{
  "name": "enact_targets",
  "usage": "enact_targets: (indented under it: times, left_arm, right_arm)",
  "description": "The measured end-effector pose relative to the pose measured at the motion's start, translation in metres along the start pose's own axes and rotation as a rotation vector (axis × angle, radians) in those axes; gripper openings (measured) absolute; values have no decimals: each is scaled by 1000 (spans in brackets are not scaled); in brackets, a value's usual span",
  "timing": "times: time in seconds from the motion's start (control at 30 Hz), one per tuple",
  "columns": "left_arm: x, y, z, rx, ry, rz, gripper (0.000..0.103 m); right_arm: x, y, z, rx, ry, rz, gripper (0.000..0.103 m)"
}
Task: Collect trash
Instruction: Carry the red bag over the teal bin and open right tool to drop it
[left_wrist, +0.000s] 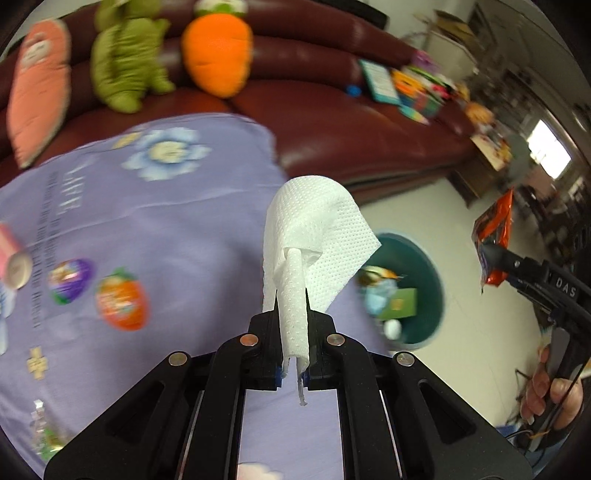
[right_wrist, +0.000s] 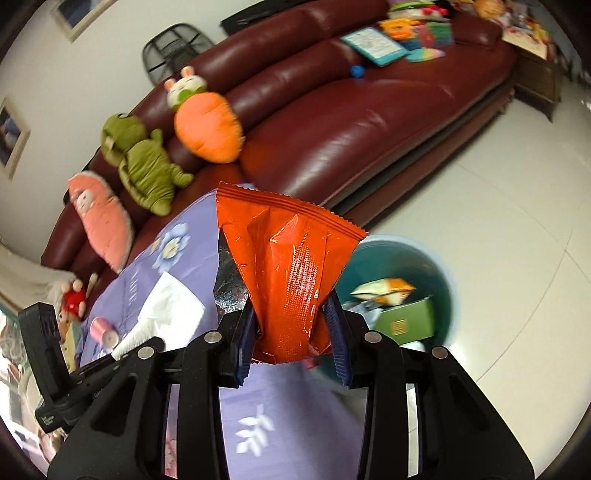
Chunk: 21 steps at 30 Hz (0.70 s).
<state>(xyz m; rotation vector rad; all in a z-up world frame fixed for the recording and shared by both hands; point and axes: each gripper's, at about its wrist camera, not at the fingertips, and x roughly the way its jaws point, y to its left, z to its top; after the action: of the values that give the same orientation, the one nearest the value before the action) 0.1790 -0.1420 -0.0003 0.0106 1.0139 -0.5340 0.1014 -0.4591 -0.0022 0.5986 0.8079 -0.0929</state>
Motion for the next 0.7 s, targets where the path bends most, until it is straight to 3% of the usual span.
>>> enact_targets:
  times: [0.1,0.33,0.4,0.43,0.7]
  left_arm:
    - [22,-32,5,34,27,-29,7]
    - [66,-67,8,74,93,-41,7]
    - [76,-72,8,81,111,-38,7]
    - [83,-75,10,83,123,-36,7]
    - [114,-94,11,113,173,-27,7]
  right_arm:
    - [7,-23,5,20,7,-17,35]
    - [37,-57,-2,60,70,-41,35]
    - [47,-66,-2,67,83,-43,42]
    - [51,-68,-3,67,91,-45,54]
    - [63,-90,-9,89,117,-51,59]
